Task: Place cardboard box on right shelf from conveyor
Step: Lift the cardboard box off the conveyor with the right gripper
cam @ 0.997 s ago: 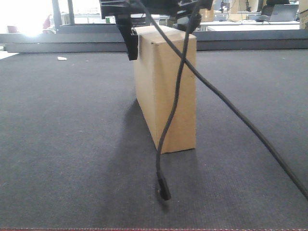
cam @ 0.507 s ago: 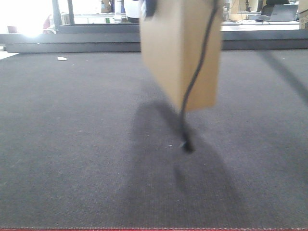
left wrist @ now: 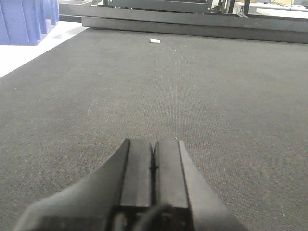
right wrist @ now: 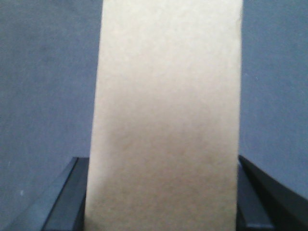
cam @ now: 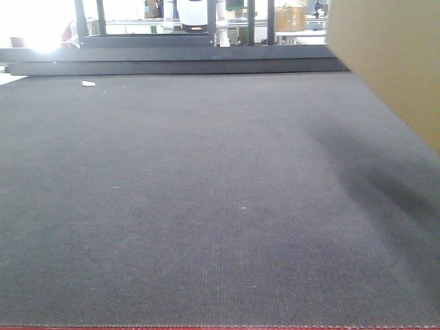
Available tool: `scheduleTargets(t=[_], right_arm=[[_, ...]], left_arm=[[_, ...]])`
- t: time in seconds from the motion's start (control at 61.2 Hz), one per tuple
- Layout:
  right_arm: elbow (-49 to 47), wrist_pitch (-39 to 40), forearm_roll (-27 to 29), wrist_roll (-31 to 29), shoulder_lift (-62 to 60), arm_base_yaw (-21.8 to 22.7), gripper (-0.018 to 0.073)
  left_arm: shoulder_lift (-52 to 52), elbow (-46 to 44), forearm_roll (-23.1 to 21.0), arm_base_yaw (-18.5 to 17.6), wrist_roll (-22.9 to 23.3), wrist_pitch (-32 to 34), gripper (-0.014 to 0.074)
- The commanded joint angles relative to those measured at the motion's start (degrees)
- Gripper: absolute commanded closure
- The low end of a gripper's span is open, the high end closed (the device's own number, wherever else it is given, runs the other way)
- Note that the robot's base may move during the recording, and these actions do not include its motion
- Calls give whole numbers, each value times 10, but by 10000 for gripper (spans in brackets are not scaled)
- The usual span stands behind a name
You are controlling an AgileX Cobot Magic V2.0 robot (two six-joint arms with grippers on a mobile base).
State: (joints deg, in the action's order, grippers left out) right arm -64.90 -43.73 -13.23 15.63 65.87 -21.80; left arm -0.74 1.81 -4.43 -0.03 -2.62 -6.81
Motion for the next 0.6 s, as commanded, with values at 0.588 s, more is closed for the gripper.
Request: scheduleTargets(t=[0.588], right_arm=[[279, 172, -20, -30, -509, 4, 282]], left_arm=[[-8, 5, -3, -3, 0, 49, 713]])
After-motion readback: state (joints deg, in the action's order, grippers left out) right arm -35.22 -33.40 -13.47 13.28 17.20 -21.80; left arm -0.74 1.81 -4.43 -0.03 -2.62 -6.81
